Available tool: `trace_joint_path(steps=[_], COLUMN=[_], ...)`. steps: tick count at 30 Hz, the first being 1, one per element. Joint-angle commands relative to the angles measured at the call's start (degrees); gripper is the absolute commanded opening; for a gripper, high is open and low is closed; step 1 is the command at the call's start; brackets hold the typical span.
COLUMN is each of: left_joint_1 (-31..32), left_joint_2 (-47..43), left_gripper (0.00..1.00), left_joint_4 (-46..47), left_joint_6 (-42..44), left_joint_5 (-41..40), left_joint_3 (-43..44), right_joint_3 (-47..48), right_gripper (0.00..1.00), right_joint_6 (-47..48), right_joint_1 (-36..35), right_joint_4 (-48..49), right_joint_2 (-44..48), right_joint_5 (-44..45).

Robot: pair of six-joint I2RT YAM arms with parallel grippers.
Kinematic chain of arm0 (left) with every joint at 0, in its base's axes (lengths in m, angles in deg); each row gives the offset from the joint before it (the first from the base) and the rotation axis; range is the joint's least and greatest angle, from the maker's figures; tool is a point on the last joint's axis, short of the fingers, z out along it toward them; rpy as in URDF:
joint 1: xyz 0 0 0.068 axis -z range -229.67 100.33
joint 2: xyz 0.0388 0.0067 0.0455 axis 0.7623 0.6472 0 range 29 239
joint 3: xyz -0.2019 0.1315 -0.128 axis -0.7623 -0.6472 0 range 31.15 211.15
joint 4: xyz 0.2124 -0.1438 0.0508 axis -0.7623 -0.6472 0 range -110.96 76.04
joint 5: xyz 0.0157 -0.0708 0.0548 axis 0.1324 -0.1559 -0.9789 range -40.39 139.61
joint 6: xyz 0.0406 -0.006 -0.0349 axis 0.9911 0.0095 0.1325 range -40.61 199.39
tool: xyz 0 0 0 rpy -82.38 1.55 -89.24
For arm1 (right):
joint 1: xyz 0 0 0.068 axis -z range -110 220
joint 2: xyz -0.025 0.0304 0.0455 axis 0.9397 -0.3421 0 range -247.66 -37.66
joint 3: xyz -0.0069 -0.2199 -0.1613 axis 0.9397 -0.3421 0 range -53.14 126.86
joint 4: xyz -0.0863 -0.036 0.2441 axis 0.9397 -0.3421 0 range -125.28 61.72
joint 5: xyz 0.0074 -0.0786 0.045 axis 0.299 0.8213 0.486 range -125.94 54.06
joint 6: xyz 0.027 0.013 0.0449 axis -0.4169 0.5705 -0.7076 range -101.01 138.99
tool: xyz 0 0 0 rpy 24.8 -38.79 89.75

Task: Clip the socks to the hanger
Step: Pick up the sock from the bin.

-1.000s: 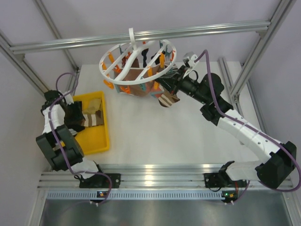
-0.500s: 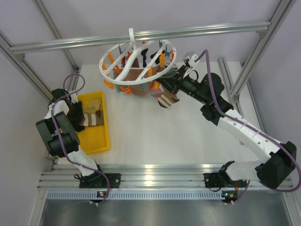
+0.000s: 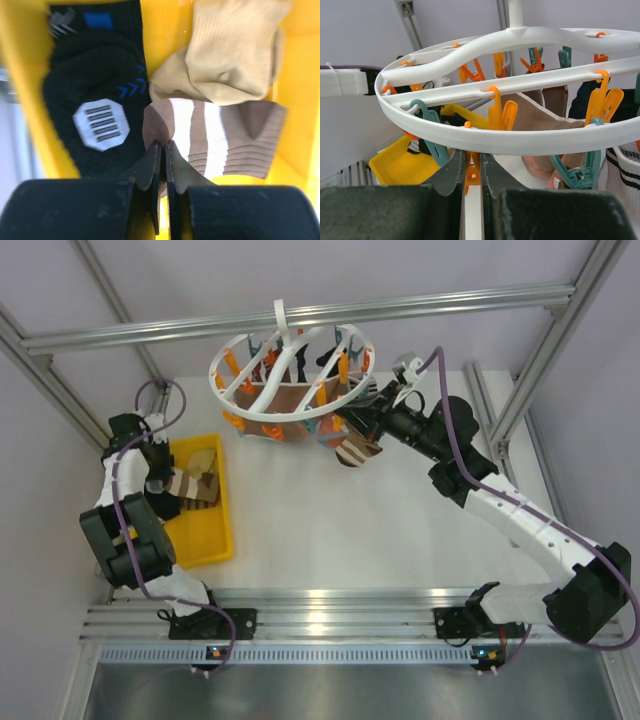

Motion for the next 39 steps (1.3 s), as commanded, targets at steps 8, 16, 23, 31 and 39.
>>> trace_joint_path(steps=[8,16,23,31,39], left_joint_1=[-1.01,-3.39,-6.11,-7.26,-7.35], left_joint_2=[-9.87,-15.12,-22.59,-29.02,-22.08], left_gripper=[0.0,0.0,0.0,0.0,0.0], left_joint_4=[-9.96,-19.2,-24.83,-31.77,-26.61], left_joint_6=[-1.04,2.72,7.73,19.06,17.23], left_joint_5=[10.74,22.12,25.72,33.36,31.71], left_joint_3=[15.27,22.24,21.09,21.88,25.74], right_joint_3=[-0.96,-0.7,-0.79,-1.23,-0.53], right_gripper=[0.0,0.0,0.0,0.0,0.0], right_joint_6=[1.08,1.78,1.96,2.57,2.83], right_joint_1=[0.64,0.63,0.72,0.63,0.63], right_joint_4=[-2.36,-3.32,-3.85,-4.64,-4.46], right_joint_2=[1.63,2.51,3.3,4.0,2.68], right_joint_5=[-0.58,-0.32,-0.32,-0.32,-0.85])
